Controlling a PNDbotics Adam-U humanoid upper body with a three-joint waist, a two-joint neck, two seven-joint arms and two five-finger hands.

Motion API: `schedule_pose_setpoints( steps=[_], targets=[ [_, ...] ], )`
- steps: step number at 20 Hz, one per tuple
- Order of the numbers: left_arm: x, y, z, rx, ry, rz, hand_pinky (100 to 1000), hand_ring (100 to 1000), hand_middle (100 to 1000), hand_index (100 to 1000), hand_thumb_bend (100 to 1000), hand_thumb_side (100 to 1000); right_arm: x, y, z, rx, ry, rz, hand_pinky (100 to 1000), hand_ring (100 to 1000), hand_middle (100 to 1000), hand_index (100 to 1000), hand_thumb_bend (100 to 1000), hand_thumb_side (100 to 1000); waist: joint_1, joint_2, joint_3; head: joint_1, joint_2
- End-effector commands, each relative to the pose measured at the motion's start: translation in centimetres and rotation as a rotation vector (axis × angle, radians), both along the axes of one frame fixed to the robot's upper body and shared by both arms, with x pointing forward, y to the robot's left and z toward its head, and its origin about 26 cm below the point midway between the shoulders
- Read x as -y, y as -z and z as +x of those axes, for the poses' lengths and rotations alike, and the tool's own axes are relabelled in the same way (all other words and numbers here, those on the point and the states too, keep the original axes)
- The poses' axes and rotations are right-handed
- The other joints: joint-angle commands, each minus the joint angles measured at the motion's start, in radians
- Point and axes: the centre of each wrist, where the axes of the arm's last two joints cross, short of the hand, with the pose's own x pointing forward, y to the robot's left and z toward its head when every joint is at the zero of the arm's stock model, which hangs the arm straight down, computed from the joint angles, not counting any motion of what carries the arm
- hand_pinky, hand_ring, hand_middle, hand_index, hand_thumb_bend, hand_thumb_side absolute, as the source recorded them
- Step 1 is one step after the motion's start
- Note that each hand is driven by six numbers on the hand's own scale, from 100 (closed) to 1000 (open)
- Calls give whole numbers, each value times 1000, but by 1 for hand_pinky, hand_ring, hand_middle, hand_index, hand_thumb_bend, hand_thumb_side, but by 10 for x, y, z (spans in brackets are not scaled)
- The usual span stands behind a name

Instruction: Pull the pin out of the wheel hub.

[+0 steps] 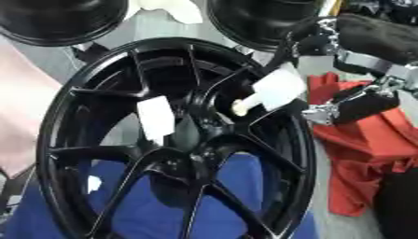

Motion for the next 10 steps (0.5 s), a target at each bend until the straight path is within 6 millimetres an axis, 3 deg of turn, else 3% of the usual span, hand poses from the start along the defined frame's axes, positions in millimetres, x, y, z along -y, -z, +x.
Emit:
schedule_pose_setpoints(
  steps=[1,5,10],
  targets=[
    [-1,-10,-3,35,-7,4,833,600,546,673,100,696,32,-18,0,39,124,105,813,477,489,535,100,100,10,-13,-6,6,-14],
    [-3,-10,-3,40,-17,2,833,600,546,673,100,695,78,-20,5,42,313,319,777,458,502,545,100,100,18,-5,-18,13,-13],
    [-4,-11,-4,47,-26,2,833,599,546,672,100,694,154,-19,3,106,612,538,767,471,531,576,100,100,24,1,-28,14,0]
  ],
)
